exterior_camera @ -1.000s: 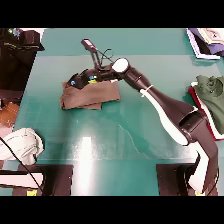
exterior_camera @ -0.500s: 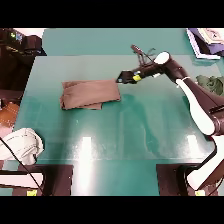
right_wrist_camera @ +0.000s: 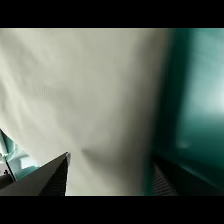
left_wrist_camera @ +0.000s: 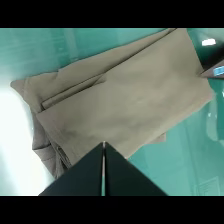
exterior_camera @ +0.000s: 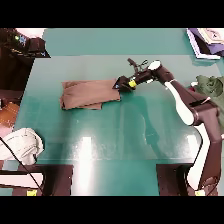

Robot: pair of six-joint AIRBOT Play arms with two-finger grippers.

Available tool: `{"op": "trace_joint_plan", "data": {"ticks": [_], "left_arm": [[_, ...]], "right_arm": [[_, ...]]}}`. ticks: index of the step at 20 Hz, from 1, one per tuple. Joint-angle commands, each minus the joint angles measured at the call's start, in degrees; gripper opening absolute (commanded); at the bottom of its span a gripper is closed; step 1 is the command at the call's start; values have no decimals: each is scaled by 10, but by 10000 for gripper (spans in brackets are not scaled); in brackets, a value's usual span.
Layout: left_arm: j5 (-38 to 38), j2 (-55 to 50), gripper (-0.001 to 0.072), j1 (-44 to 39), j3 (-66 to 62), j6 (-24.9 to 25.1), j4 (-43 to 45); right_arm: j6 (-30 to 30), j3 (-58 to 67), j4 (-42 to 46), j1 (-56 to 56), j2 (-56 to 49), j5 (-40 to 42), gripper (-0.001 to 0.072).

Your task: Fold the shirts.

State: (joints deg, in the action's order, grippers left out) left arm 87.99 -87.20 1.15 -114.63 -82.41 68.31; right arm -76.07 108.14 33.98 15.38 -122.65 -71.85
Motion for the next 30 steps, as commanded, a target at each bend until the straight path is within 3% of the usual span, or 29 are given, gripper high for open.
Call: {"op": "trace_joint_plan", "data": {"ticks": [1,3,4,5,10,17,23,30], "left_arm": [[0,0,33,0,0,3,-2],[1,0,33,0,0,3,-2],[0,0,33,0,0,3,-2],[1,0,34,0,0,3,-2],[4,0,33,0,0,3,-2],[0,0,33,0,0,3,-20],[-1,0,33,0,0,3,-53],[-1,0,33,0,0,2,-58]], "right_arm": [[-10,53,0,45,-35,-3,542],[-10,54,-1,64,-34,19,352],[-5,54,-1,69,-34,29,165],[12,54,-1,71,-33,34,29],[45,54,40,5,29,-15,24],[-1,54,247,-235,193,-63,24],[-17,54,256,-426,250,-42,24],[-33,54,211,-500,269,9,24]]}}
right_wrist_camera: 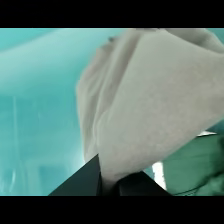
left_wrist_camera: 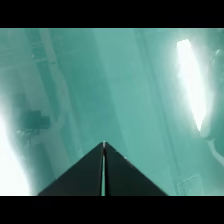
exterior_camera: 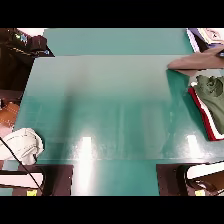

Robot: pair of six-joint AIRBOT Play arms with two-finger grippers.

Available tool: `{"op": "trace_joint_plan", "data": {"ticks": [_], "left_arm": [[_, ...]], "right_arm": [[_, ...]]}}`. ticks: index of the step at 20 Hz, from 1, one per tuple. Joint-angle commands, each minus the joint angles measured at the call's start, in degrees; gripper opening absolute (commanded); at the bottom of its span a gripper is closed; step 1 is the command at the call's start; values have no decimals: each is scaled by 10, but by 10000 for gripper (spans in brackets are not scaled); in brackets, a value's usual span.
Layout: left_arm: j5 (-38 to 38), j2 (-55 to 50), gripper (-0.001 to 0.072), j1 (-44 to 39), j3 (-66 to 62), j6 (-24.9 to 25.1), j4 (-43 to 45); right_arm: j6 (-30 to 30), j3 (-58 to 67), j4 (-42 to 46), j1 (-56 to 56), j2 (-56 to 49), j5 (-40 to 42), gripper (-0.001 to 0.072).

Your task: Fold the shirts.

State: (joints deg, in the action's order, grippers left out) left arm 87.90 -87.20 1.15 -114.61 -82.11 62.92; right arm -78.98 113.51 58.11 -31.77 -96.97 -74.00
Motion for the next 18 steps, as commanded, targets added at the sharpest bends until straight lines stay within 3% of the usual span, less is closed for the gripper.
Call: {"op": "trace_joint_plan", "data": {"ticks": [1,5,10,12,18], "left_arm": [[0,0,33,0,0,0,-4],[0,0,33,0,0,0,-4],[0,0,33,0,0,1,-4],[0,0,33,0,0,12,-4],[1,0,33,0,0,16,-4]], "right_arm": [[-4,1,-45,-33,20,50,24],[15,1,-48,-33,68,90,24],[14,0,-10,-35,132,58,24],[-1,0,38,-35,154,13,24],[-110,-2,275,-42,174,-224,26]]}}
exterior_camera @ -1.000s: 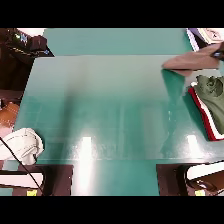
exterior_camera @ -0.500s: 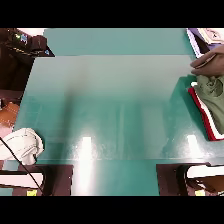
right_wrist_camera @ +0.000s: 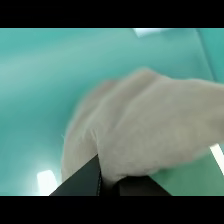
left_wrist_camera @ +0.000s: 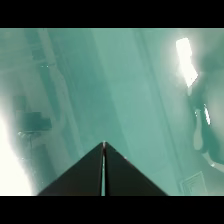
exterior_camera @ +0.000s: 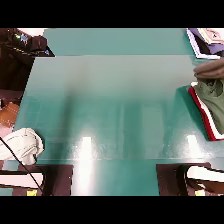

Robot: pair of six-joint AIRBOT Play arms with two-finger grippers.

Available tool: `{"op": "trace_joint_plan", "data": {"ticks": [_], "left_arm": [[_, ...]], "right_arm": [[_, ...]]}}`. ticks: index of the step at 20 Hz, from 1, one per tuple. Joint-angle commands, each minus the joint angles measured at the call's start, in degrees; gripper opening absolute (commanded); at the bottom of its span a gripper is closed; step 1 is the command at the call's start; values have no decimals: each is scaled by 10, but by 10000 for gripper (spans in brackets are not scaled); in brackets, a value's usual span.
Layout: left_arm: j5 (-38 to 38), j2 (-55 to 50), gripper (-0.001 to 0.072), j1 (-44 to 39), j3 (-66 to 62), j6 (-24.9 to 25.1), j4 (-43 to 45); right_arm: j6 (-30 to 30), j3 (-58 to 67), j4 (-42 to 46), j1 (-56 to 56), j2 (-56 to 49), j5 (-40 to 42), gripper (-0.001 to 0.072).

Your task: Fold the shirts.

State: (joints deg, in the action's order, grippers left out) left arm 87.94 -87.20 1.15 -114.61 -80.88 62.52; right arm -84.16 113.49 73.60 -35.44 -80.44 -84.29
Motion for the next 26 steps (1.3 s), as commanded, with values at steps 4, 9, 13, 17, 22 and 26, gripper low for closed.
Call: {"op": "trace_joint_plan", "data": {"ticks": [4,9,13,17,22,26], "left_arm": [[2,0,33,0,0,10,0],[11,0,34,0,0,9,0],[14,0,34,0,0,9,0],[12,0,34,0,0,6,0],[-22,0,34,0,0,7,0],[-56,0,34,0,0,7,0]], "right_arm": [[-70,-47,165,-42,9,-209,28],[-69,-172,164,-99,49,-202,548],[-80,-227,130,-145,84,-165,583],[-80,-234,-9,-143,130,-106,548],[-76,-234,-159,-49,194,-49,148],[-62,-234,-150,73,229,-20,29]]}}
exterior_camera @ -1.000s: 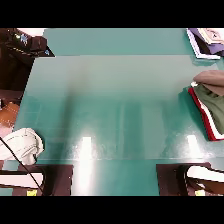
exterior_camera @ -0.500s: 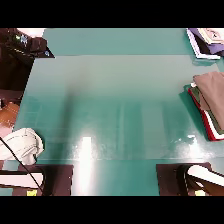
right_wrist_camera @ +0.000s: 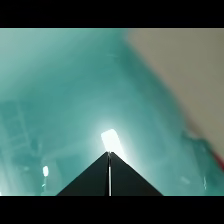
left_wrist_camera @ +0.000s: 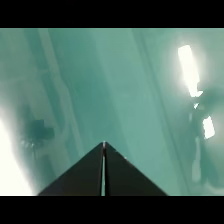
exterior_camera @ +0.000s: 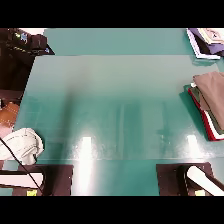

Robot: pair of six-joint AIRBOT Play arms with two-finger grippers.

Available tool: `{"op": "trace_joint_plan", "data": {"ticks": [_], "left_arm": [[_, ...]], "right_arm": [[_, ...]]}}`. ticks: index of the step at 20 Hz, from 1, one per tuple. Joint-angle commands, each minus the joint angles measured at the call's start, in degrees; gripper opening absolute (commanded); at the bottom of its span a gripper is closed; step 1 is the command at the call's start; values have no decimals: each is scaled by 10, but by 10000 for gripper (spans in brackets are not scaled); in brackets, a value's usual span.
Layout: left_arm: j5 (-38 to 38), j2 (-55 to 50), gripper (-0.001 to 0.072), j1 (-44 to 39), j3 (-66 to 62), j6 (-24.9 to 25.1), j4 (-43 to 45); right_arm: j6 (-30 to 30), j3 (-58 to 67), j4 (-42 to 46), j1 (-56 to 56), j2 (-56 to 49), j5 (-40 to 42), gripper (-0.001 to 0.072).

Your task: Fold the shirts.

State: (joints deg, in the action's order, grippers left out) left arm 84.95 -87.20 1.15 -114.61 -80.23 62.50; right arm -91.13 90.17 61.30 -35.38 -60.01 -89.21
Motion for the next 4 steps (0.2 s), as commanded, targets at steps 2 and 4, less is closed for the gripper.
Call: {"op": "trace_joint_plan", "data": {"ticks": [2,4], "left_arm": [[-37,0,34,0,0,0,0],[-47,0,34,0,0,0,0]], "right_arm": [[8,0,-27,117,30,32,29],[8,0,-27,148,30,31,29]]}}
